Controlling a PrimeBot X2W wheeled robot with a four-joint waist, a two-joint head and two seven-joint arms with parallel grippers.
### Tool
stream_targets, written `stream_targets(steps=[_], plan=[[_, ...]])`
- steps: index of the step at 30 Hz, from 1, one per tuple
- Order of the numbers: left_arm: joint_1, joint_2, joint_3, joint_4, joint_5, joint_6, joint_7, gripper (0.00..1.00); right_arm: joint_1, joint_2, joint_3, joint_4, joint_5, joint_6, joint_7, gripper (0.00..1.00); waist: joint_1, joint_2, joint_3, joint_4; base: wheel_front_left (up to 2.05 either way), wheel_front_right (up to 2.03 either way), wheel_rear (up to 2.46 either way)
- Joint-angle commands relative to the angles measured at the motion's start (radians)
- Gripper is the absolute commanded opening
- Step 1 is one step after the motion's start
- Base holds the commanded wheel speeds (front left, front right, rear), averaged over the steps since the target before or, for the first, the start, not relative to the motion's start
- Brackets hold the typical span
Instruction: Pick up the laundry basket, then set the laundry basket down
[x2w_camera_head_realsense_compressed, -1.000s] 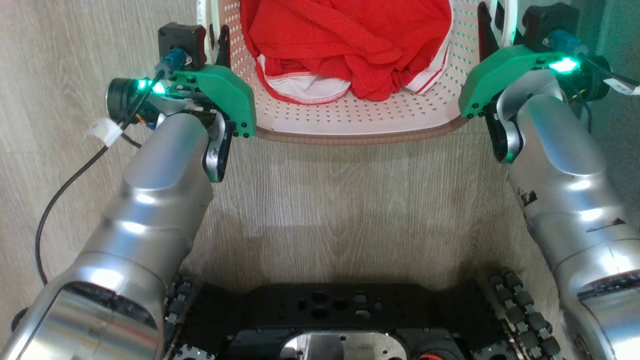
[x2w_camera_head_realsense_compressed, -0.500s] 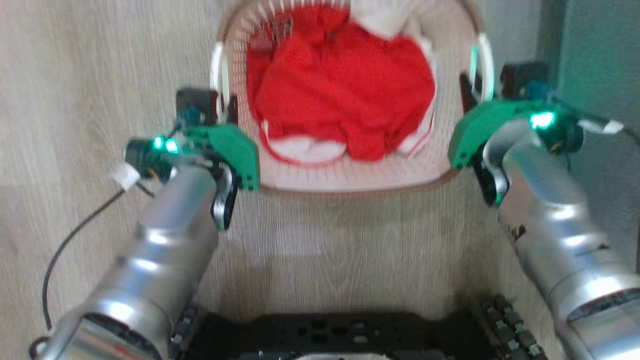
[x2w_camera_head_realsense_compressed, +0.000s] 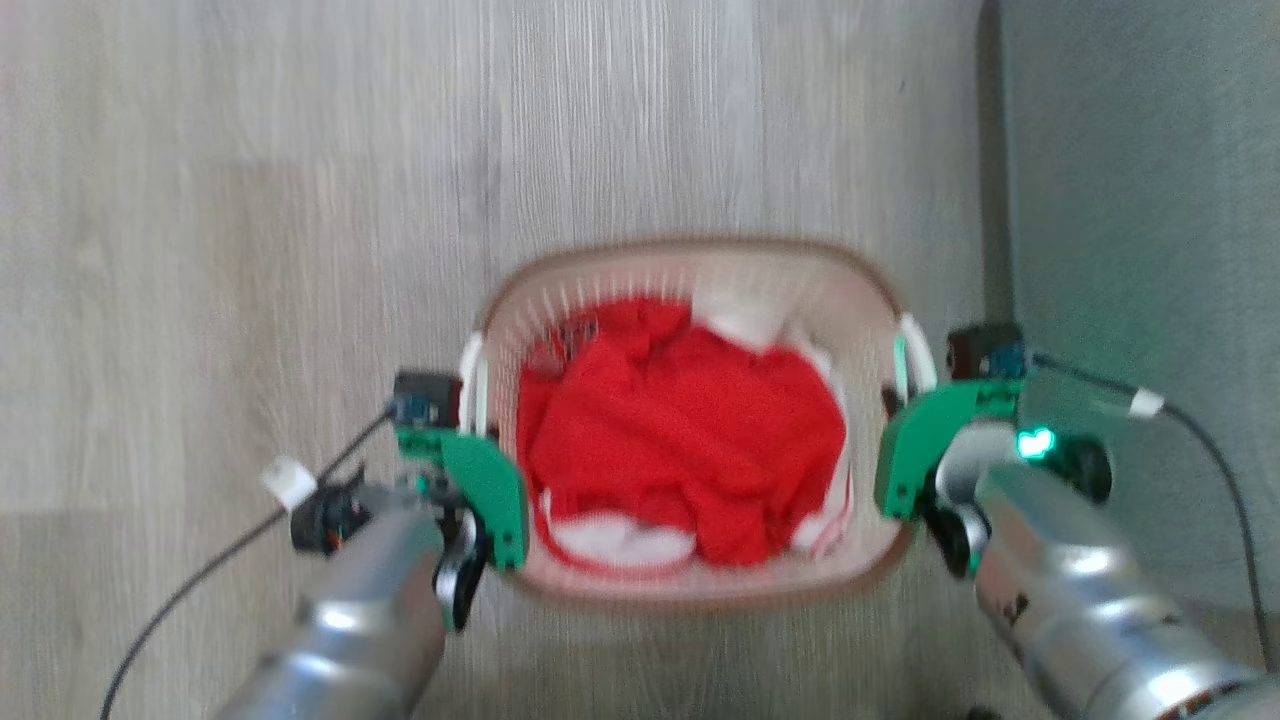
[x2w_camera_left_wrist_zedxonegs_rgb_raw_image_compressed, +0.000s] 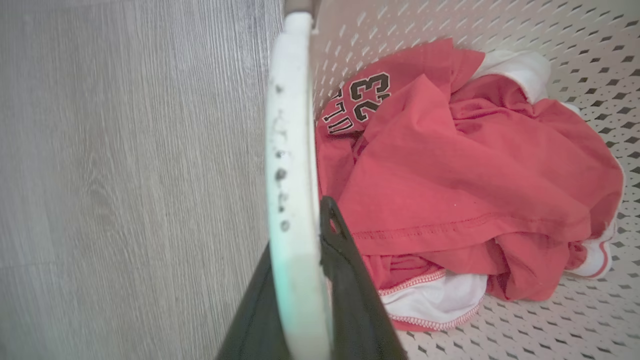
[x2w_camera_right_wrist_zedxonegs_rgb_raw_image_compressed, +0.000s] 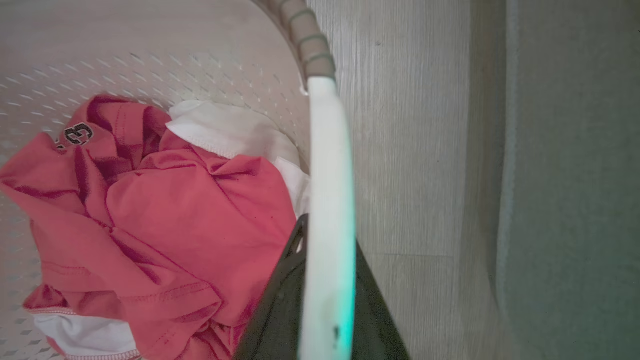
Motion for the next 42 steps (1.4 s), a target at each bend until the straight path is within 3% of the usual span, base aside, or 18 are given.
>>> stream_targets(steps=[1,11,22,42], plan=[[0.042,0.029,-0.001,0.006,-0.015,-0.005,0.008,0.00,0.052,0.006,0.033,-0.001,0.029,-0.002,0.017,0.00,0.0001,-0.0001,-0.125,0.000,0.00,0.00,0.00],[0.178,0.029,-0.073,0.032,-0.098,-0.027,0.089,0.00,0.182,0.006,0.141,0.013,0.165,-0.002,0.091,0.00,0.0001,-0.0001,-0.335,0.014,0.00,0.00,0.00],[0.242,0.029,-0.116,0.053,-0.135,-0.028,0.101,0.00,0.254,0.006,0.227,0.019,0.259,-0.002,0.094,0.00,0.0001,-0.0001,-0.472,0.022,0.00,0.00,0.00],[0.247,0.029,-0.166,0.072,-0.177,-0.029,0.100,0.00,0.254,0.006,0.355,0.037,0.384,-0.002,0.074,0.00,0.0001,-0.0001,-0.513,0.023,0.00,0.00,0.00]])
